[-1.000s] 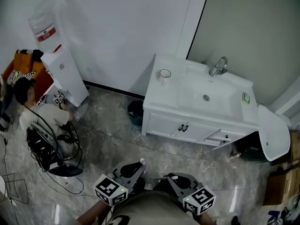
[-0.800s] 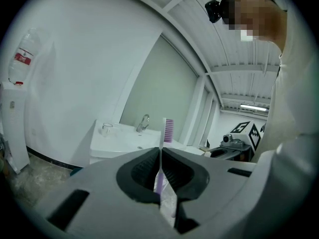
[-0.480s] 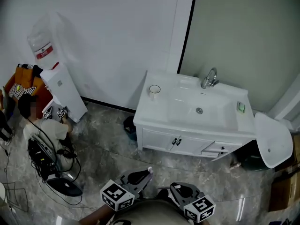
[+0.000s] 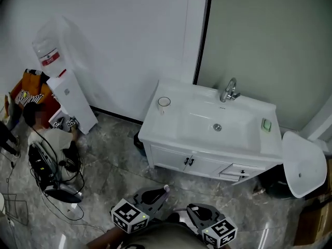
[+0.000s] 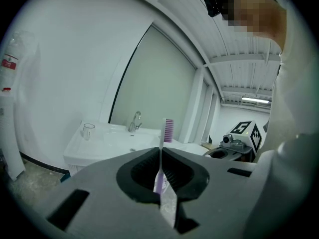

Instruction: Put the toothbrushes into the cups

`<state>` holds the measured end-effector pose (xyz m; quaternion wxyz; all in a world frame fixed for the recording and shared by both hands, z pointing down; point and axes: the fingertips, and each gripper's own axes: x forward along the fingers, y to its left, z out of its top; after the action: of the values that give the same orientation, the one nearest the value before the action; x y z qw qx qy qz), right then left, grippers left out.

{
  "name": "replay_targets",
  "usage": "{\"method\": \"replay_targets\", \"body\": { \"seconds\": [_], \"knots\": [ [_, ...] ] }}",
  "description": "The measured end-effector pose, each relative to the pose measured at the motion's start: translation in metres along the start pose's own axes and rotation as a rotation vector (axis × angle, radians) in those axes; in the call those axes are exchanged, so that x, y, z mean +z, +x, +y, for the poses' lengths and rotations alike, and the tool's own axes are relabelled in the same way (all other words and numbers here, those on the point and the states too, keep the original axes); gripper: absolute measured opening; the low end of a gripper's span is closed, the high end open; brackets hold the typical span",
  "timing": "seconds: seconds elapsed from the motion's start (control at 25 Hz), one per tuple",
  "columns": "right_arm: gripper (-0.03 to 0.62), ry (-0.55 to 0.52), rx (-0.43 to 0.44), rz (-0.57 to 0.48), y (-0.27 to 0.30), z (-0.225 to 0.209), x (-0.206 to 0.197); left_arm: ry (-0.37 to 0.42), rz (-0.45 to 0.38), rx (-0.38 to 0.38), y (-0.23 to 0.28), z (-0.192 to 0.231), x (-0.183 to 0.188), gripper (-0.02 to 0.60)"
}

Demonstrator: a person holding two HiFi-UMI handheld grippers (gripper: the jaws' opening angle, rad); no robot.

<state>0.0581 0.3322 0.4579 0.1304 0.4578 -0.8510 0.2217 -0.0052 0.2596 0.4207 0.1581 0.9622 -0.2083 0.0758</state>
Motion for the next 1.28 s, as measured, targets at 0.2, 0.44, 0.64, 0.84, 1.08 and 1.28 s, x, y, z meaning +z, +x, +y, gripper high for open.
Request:
{"method": "replay_targets", "body": {
  "seconds": [0.2,0.44,0.64,0.84,1.08,1.28],
  "knots": [
    [0.037,-0.007,0.044,0.002,-0.003,-0.016,-0.005,-0.01,0.016,0.041,0.013,-0.007,-0.001,0.029],
    [0.037,0.03,0.062,-0.019,0.002,-0.025,0.012,-0.008,0.03,0.043,0.027,-0.001,0.0,0.029],
    [0.037,-0.012,0.057,-0.013,0.025,-0.024,0.017,-0.01,0.004,0.061,0.013,0.026,0.004,0.029],
    [0.037,-0.053,0.045,-0.001,0.058,-0.016,0.036,-0.018,-0.035,0.067,0.005,0.068,0.02,0.029],
    [0.037,-0.104,0.011,0.018,0.097,-0.012,0.062,-0.033,-0.088,0.074,-0.008,0.122,0.041,0.029],
    [0.037,-0.107,0.018,0.052,0.13,-0.005,0.07,-0.065,-0.12,0.102,-0.03,0.169,0.046,0.029]
  ]
}}
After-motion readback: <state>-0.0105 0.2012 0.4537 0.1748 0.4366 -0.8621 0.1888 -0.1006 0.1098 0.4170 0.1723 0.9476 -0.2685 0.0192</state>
